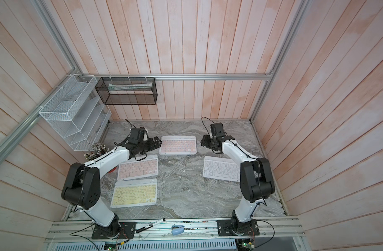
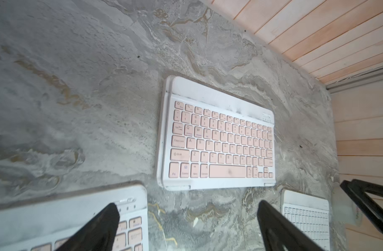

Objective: Stack the numeric keypads
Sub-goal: Place the numeric keypad at the numeric keypad, then move the numeric keypad to the center of the board.

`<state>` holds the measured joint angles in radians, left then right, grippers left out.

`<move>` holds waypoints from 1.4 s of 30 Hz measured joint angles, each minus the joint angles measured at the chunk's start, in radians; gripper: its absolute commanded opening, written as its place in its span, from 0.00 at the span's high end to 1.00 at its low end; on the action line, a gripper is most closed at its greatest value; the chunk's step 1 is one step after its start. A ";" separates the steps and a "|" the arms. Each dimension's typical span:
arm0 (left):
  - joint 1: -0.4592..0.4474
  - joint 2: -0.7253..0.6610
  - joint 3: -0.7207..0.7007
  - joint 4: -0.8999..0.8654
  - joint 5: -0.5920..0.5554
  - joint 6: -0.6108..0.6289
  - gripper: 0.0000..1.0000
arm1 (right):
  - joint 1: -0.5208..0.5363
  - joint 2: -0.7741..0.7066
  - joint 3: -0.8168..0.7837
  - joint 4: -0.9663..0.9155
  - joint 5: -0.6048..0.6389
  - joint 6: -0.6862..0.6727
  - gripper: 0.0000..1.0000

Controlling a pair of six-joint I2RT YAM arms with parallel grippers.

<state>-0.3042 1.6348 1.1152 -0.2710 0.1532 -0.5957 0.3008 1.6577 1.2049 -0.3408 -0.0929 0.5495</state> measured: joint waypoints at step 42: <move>-0.233 -0.439 -0.535 -0.353 -0.054 -0.326 0.02 | 0.335 -0.054 -0.147 0.056 0.011 0.090 0.41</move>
<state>-0.5373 1.1954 0.5800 -0.6239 0.0994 -0.9215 0.6361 1.6035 1.0576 -0.2848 -0.0814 0.6392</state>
